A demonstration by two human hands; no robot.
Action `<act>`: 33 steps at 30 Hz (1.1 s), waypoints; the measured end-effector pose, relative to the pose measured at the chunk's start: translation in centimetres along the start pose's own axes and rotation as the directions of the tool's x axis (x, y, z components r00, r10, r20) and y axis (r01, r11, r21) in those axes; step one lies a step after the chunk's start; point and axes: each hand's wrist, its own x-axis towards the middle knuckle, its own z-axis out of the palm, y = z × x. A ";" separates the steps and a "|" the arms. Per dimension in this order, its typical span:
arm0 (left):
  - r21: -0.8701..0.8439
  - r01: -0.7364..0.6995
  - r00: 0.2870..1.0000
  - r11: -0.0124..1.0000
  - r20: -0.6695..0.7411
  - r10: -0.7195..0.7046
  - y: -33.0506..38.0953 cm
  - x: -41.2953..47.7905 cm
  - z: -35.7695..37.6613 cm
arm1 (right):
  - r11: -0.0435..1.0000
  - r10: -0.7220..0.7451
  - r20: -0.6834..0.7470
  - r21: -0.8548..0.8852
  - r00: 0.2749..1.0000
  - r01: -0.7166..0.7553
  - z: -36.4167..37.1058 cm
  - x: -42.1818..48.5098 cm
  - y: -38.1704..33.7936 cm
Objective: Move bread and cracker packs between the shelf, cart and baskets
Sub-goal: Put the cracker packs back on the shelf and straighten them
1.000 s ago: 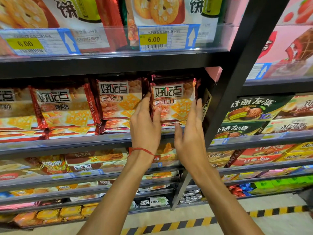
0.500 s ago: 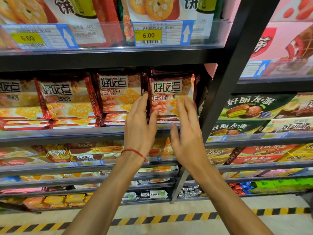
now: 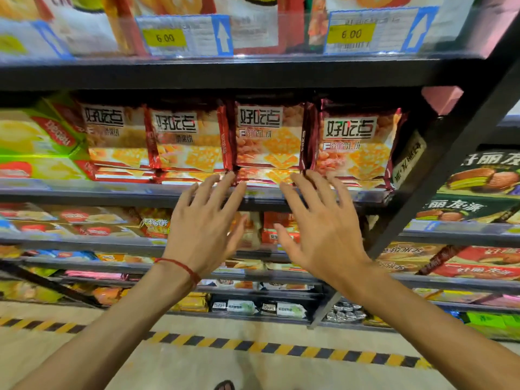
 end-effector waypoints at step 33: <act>-0.539 0.247 0.965 0.805 0.067 -0.252 -22.8 -1.9 5.9 | 0.656 0.265 0.303 0.639 0.915 -0.402 3.9 17.1 -23.8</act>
